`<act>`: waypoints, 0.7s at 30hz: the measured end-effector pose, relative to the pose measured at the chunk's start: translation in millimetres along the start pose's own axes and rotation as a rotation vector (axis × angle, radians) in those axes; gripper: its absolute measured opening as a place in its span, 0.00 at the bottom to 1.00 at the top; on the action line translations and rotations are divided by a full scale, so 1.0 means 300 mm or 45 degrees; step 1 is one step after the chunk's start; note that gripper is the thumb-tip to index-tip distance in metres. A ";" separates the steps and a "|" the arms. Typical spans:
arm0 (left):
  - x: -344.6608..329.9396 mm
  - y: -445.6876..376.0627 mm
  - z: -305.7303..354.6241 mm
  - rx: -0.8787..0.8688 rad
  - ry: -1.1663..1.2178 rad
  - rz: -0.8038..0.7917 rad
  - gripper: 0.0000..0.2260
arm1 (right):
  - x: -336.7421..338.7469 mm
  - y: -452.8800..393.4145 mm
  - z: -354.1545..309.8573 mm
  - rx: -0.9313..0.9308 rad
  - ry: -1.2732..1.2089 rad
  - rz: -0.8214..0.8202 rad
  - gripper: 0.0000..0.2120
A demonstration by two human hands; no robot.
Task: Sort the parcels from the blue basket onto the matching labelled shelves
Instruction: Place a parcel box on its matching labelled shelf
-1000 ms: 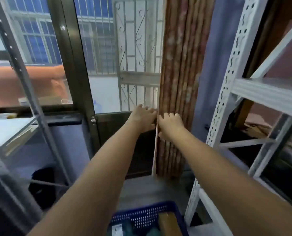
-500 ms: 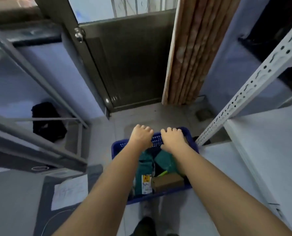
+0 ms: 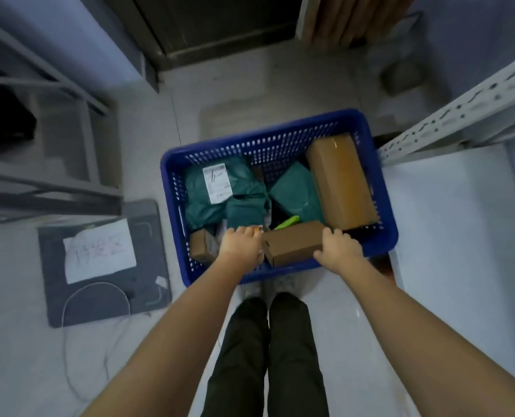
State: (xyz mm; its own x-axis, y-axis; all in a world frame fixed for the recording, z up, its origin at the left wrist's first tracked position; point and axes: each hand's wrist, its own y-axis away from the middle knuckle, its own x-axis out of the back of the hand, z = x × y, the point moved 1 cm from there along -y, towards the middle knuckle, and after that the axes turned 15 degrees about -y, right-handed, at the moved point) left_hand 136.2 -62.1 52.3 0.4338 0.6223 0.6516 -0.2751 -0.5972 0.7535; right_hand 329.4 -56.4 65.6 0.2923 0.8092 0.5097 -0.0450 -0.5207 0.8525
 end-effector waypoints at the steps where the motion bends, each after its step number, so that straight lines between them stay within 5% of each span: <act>1: -0.047 -0.040 0.010 0.006 0.017 -0.025 0.22 | -0.026 -0.054 0.023 -0.020 -0.043 -0.010 0.23; 5: -0.200 -0.184 0.063 0.101 0.209 -0.158 0.21 | -0.105 -0.249 0.114 -0.109 -0.159 -0.008 0.22; 14: -0.385 -0.402 0.212 0.535 1.164 -0.412 0.19 | -0.208 -0.507 0.221 -0.250 -0.305 0.001 0.20; 21: -0.367 -0.430 0.232 0.679 1.802 -0.415 0.24 | -0.225 -0.528 0.220 -0.234 -0.544 0.001 0.25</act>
State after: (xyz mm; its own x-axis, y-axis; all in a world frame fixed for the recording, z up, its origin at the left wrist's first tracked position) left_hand 183.7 -88.8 -122.6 -0.8115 0.5276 0.2512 0.1281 -0.2587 0.9574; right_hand 379.7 -46.5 -111.5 0.6576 0.6044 0.4498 -0.2028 -0.4330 0.8783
